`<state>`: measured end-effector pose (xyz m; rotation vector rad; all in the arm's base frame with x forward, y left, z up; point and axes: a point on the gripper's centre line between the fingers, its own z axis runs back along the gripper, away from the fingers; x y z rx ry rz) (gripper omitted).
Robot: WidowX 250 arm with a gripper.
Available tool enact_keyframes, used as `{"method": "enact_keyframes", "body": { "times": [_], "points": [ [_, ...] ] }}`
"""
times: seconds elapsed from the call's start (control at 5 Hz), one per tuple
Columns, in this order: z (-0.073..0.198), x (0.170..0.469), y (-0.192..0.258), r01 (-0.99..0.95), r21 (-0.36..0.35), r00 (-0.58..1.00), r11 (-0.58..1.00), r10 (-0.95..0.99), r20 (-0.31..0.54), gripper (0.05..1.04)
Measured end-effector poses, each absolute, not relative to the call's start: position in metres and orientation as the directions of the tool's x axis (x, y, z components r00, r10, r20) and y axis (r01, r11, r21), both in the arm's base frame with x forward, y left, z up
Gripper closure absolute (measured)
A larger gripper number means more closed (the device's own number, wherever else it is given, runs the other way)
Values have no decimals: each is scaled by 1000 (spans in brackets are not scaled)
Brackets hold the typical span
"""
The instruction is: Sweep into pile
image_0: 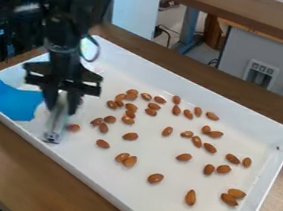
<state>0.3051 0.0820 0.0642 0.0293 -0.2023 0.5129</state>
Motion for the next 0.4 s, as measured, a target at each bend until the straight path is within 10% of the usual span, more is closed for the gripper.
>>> {"method": "enact_keyframes", "body": {
  "times": [0.4],
  "points": [
    [63, 324, 33, -494, -31, 853, 869, 491, 177, 717]
  ]
}}
